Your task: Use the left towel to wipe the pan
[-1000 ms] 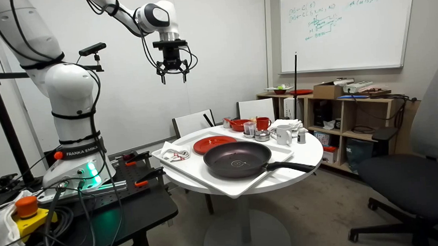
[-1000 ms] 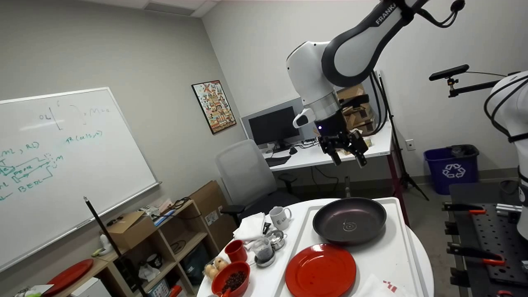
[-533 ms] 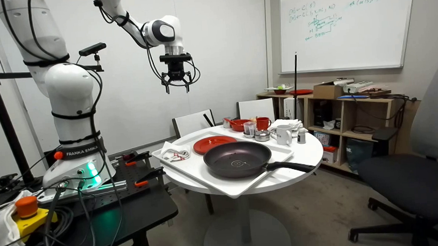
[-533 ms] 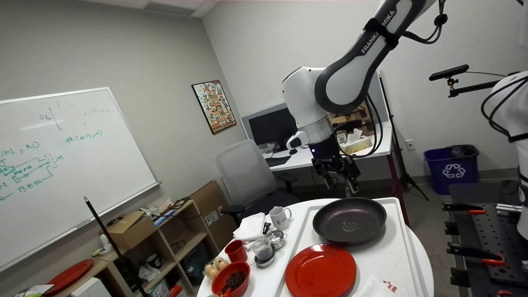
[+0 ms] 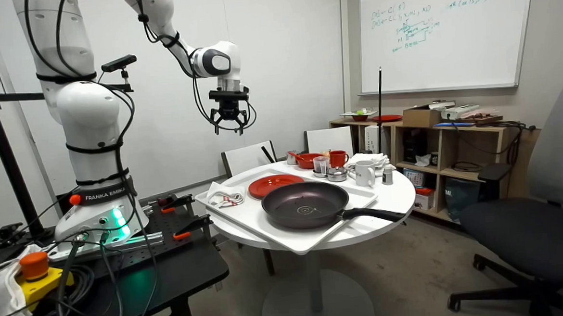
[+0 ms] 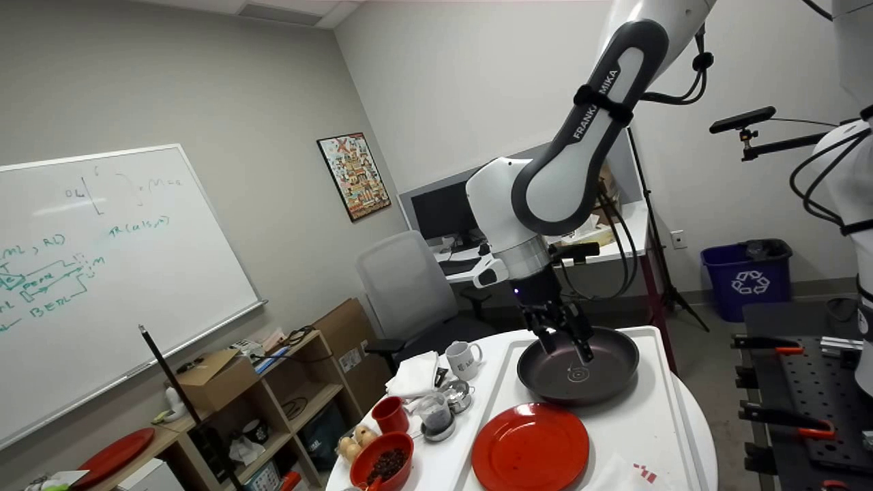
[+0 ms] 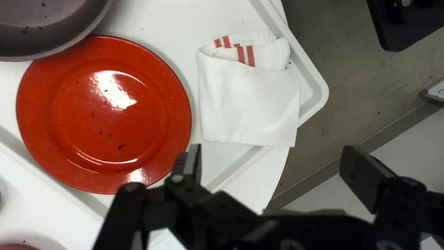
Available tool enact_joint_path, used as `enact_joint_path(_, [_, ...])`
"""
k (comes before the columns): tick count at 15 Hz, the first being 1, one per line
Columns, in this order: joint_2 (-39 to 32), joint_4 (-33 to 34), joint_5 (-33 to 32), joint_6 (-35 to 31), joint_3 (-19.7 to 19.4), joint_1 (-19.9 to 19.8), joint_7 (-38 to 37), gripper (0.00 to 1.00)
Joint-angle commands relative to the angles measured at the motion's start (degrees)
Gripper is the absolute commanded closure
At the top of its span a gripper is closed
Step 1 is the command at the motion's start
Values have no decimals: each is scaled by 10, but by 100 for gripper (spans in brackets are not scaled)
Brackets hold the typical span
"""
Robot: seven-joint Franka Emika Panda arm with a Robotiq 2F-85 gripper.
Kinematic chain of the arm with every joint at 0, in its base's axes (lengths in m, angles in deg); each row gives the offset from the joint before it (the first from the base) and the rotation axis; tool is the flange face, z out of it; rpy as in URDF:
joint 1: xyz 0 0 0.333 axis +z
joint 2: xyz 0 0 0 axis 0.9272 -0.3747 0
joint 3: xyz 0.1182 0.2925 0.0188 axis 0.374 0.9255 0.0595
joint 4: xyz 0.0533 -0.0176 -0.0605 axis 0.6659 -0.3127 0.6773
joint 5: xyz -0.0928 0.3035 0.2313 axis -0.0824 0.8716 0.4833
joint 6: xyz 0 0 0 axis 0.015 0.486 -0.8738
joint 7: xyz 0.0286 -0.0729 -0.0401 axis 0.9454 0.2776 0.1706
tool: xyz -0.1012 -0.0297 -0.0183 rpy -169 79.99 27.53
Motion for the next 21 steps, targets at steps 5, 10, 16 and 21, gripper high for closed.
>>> enact_joint_path(5, [1,1,0,1,18,-20,0,0])
enact_joint_path(10, [-26,9,4,-13,21,-24,20,0])
enact_joint_path(16, [-87,-3,3,-48,40,-32,45,0])
enact_joint_path(21, [-132,-25,-18,-102,64,-31,33,0])
